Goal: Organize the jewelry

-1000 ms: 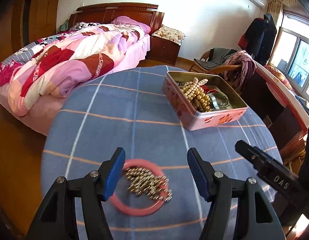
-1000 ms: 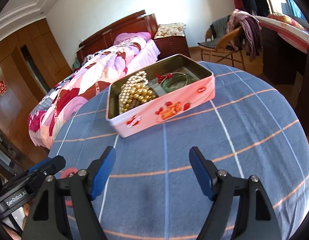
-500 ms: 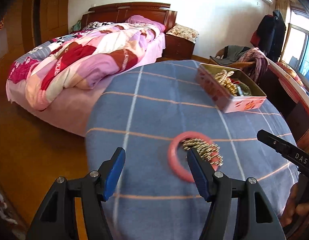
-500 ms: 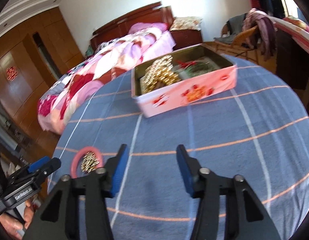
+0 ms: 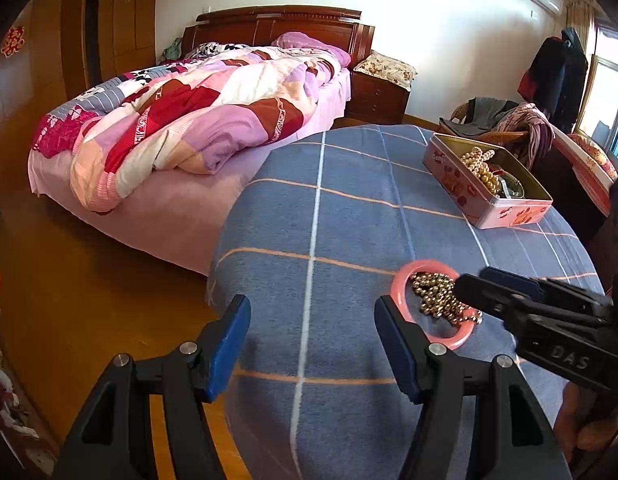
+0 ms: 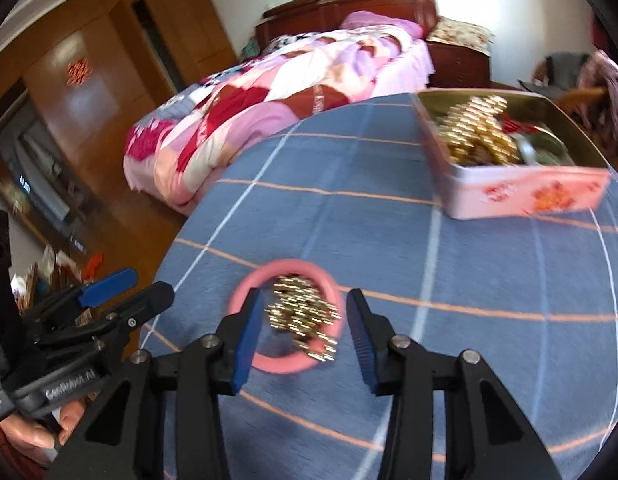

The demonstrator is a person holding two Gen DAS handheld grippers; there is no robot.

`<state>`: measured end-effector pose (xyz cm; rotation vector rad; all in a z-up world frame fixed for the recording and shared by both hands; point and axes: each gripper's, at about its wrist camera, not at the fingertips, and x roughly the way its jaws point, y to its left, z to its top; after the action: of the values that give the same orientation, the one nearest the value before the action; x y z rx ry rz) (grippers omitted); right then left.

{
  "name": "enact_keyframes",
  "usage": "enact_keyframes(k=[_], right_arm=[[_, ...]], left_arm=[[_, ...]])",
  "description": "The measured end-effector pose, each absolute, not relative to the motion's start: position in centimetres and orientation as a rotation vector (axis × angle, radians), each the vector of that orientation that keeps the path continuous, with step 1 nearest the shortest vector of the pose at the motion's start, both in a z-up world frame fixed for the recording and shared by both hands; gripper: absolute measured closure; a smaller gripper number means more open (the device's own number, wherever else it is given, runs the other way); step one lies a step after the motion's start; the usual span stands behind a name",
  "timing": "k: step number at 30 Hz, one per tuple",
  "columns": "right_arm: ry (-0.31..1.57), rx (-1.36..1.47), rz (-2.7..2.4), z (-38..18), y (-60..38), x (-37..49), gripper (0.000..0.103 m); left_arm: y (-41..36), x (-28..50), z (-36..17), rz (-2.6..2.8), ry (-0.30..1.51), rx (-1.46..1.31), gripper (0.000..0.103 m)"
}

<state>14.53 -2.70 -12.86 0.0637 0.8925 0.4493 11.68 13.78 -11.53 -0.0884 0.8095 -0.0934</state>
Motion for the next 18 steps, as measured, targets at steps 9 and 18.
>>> enact_keyframes(k=[9, 18], right_arm=[[0.927, -0.177, 0.374, -14.5, -0.3, 14.4, 0.06], [0.921, -0.15, 0.38, -14.2, -1.1, 14.1, 0.066]], left_arm=[[14.8, 11.6, -11.5, -0.09, 0.809, -0.126, 0.039], [14.7, 11.4, -11.4, -0.093, 0.806, -0.117, 0.039]])
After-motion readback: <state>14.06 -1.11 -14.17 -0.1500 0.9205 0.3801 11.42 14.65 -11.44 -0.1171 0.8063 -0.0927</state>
